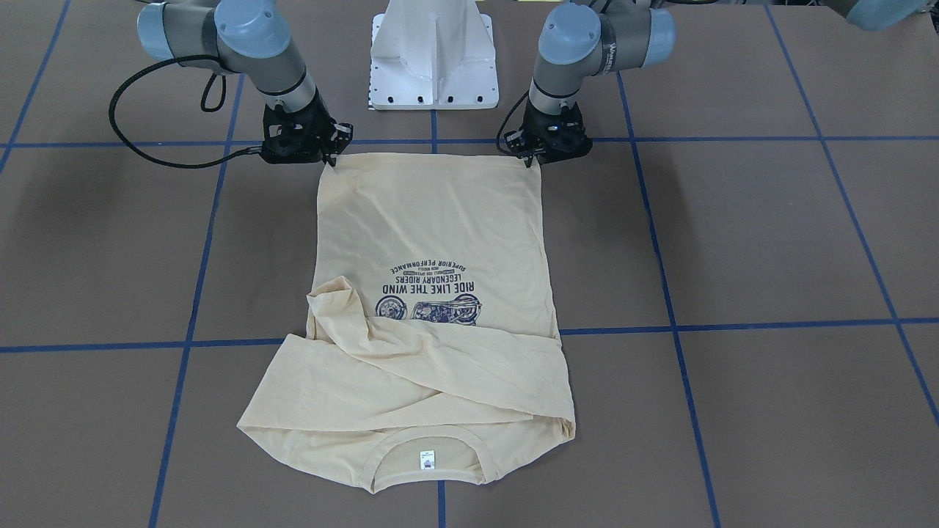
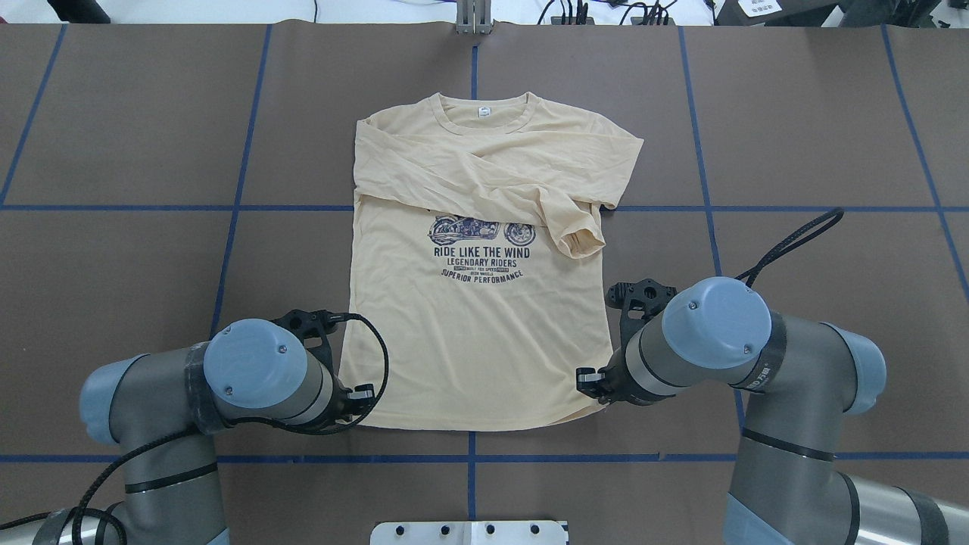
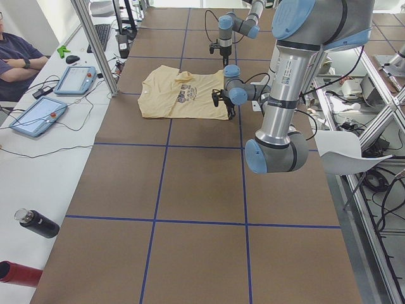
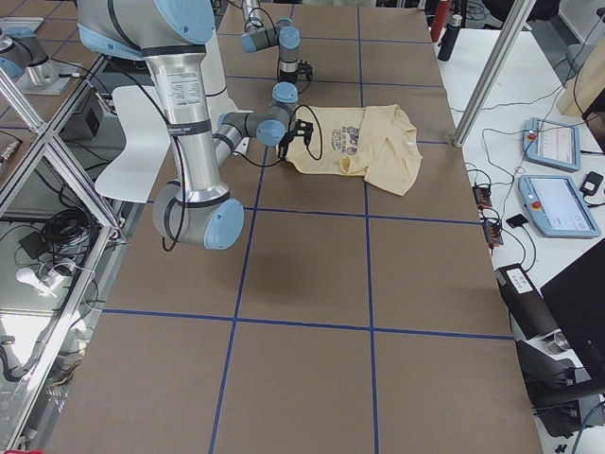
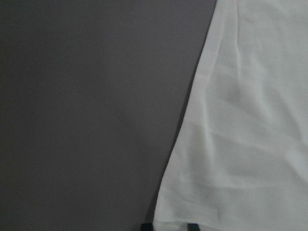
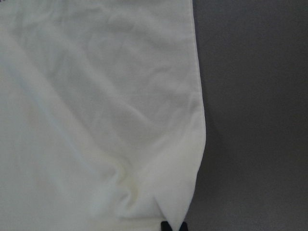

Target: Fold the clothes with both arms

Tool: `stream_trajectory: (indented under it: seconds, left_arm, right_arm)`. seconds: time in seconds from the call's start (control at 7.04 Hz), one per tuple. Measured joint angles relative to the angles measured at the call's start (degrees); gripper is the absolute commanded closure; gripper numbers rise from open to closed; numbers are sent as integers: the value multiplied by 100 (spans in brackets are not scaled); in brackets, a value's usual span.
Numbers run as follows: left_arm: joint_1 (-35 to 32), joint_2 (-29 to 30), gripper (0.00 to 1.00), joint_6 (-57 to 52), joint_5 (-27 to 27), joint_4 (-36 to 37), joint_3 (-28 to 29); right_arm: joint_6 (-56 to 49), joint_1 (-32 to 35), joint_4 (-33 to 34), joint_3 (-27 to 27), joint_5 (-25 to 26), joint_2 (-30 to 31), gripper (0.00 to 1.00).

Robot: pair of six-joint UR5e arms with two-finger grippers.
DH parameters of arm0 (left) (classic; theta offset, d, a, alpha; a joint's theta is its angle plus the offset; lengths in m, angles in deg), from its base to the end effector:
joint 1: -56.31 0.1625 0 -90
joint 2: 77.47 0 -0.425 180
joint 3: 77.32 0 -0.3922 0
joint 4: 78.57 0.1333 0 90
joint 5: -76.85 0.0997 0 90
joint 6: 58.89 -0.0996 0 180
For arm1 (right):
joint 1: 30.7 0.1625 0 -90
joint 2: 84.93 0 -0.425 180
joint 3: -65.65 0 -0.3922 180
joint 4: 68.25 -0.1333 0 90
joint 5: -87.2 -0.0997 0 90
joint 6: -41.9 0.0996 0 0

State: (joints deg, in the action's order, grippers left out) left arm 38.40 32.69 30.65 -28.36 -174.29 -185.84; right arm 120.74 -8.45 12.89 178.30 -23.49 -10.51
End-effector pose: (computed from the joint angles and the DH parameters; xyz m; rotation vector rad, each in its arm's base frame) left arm 0.5295 -0.2838 0.3153 -0.1260 0.8015 -0.1849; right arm -0.4796 -0.3022 0.3196 -0.0924 -0.8755 0.0325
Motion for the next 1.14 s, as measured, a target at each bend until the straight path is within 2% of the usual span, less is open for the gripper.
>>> stream_trajectory:
  seconds: [0.14, 0.28, 0.71, 1.14]
  left_arm:
    - [31, 1, 80, -4, 0, 0, 14]
    - [49, 8, 100, -4, 0, 0, 20]
    - [39, 2, 100, 4, -10, 10, -62]
    - [-36, -288, 100, -5, -227, 18, -670]
  right_arm:
    - [0, 4, 4, 1, -4, 8, 100]
    - [0, 5, 4, 2, -5, 12, 100]
    - [0, 31, 6, 2, -17, 18, 100]
    - [4, 132, 3, 225, -152, 200, 100]
